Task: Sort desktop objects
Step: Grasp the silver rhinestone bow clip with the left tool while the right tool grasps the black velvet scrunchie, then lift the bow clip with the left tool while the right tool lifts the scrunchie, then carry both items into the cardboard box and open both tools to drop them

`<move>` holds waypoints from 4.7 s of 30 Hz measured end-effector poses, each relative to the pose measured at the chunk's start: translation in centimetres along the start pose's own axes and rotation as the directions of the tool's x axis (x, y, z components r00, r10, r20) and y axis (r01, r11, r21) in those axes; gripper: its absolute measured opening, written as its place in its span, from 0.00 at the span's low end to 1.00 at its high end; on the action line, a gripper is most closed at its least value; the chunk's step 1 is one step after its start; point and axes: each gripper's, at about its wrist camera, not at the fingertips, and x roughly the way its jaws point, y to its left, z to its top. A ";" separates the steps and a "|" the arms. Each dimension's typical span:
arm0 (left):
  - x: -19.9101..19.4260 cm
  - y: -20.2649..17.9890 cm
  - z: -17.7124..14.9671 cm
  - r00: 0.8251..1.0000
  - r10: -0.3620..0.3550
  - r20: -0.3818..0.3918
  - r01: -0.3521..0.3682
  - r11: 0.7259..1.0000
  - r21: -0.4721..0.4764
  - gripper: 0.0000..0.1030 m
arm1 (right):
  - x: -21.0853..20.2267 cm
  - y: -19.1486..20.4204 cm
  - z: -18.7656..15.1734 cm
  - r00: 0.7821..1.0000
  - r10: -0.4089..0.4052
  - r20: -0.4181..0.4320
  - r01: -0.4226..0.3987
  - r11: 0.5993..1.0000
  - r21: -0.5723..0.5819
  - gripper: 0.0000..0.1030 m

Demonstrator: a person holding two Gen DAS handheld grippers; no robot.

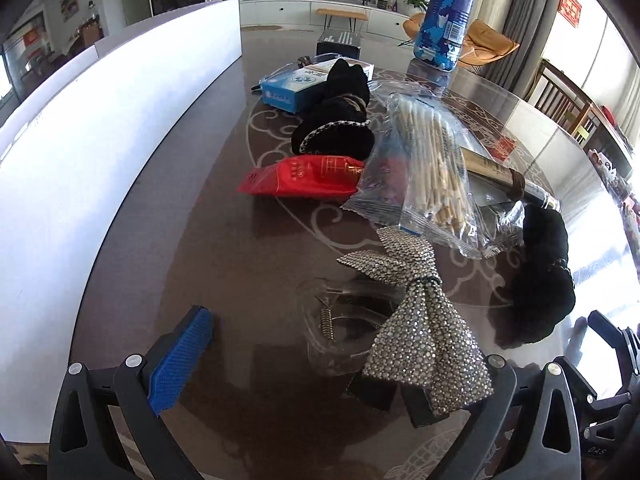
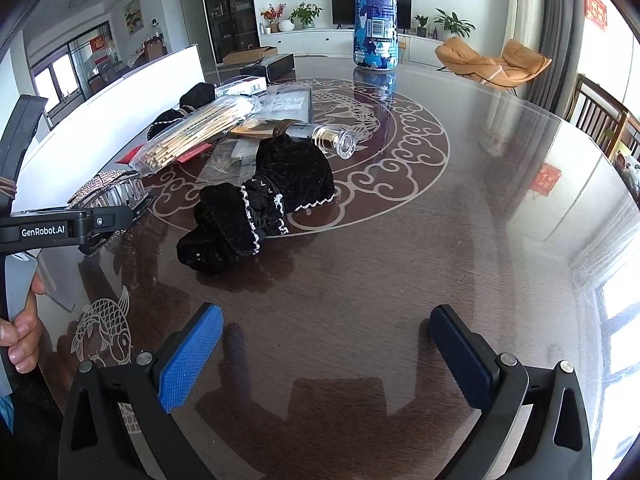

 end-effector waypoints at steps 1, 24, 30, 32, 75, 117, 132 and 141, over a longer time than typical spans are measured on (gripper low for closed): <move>0.1 -0.1 0.1 1.000 0.005 -0.003 -0.005 1.000 0.007 1.00 | 0.0 0.1 0.0 1.000 -0.001 0.000 0.001 1.000 -0.001 1.00; -1.6 1.7 -0.8 0.999 -0.035 0.011 0.035 0.999 0.001 0.46 | 0.0 0.0 0.1 1.000 -0.004 -0.015 0.004 1.000 -0.004 1.00; -1.9 2.4 -1.4 0.999 -0.035 0.014 0.035 0.999 -0.018 0.47 | 1.3 0.8 3.3 0.980 0.193 -0.055 -0.181 0.968 0.173 1.00; -1.9 2.3 -1.5 1.000 -0.016 0.021 0.016 1.000 -0.007 0.46 | 2.5 1.9 4.9 0.982 0.179 -0.066 -0.166 0.972 0.165 1.00; -1.5 0.1 -3.5 0.998 0.051 0.034 -0.053 0.996 0.068 0.97 | 0.6 -3.0 0.7 0.999 0.033 -0.040 -0.038 0.991 -0.130 1.00; -5.6 2.2 -3.3 0.979 -0.148 0.143 0.137 0.987 0.083 0.47 | -3.9 -1.0 4.1 0.975 0.088 -0.205 -0.119 0.982 -0.146 0.39; -16.3 15.9 0.4 0.938 -0.021 0.347 0.072 0.988 -0.136 0.47 | -5.6 13.8 10.6 0.949 0.294 -0.113 -0.315 0.889 -0.332 0.39; -14.1 28.7 3.1 0.961 0.126 0.245 -0.039 0.943 -0.331 0.47 | -5.6 33.3 17.0 0.860 0.508 -0.055 -0.469 0.744 -0.476 0.39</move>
